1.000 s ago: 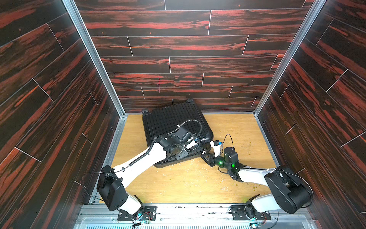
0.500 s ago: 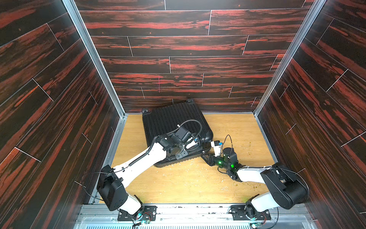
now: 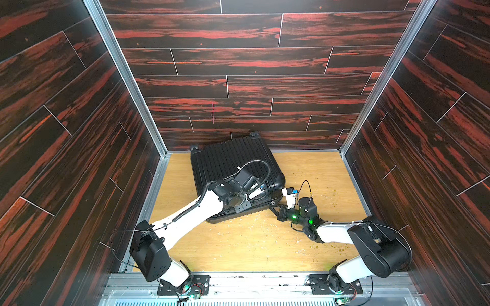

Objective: Close the suitcase zippers
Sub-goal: Zip the zipper on the suitcase.

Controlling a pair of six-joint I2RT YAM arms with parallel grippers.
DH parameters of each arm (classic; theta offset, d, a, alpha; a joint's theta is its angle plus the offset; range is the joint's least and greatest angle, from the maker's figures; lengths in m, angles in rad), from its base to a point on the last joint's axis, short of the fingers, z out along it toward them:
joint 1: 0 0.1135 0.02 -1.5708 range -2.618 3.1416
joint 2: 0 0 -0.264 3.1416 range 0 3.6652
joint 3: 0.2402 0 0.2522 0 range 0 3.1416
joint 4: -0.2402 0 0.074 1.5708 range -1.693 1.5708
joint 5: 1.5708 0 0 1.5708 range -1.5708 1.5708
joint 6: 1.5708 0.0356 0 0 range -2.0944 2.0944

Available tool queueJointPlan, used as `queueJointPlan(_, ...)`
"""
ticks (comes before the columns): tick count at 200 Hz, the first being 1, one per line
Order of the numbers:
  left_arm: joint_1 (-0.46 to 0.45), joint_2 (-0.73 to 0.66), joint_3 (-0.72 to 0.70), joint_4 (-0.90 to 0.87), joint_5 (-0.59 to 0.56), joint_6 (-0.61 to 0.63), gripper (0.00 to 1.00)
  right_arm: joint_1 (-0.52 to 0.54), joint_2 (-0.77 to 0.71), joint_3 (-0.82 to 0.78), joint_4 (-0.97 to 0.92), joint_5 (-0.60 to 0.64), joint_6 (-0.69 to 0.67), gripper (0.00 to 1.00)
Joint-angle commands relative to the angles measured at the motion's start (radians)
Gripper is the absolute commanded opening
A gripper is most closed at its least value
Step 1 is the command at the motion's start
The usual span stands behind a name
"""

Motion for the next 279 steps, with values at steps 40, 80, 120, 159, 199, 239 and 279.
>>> queueJointPlan(40,0.006,0.03,0.057,-0.183,0.065,0.04,0.43,0.003,-0.081,0.01,-0.16,0.064,-0.101,0.0)
queueJointPlan(80,0.015,0.109,0.098,-0.181,0.115,0.05,0.35,0.006,-0.113,0.019,-0.216,0.066,-0.152,0.0)
queueJointPlan(120,0.017,0.184,0.207,-0.199,0.093,0.017,0.1,0.036,-0.161,0.023,-0.278,0.093,-0.273,0.0)
queueJointPlan(159,0.017,0.161,0.276,-0.092,0.052,-0.028,0.08,0.11,-0.212,0.044,-0.361,0.167,-0.42,0.0)
queueJointPlan(199,0.017,0.162,0.358,-0.053,0.034,-0.052,0.06,0.179,-0.237,0.075,-0.414,0.213,-0.51,0.0)
queueJointPlan(239,0.017,0.245,0.467,-0.085,-0.014,-0.107,0.04,0.229,-0.253,0.088,-0.425,0.207,-0.566,0.0)
queueJointPlan(279,0.017,0.319,0.527,-0.039,-0.083,-0.209,0.04,0.292,-0.26,0.091,-0.414,0.209,-0.628,0.0)
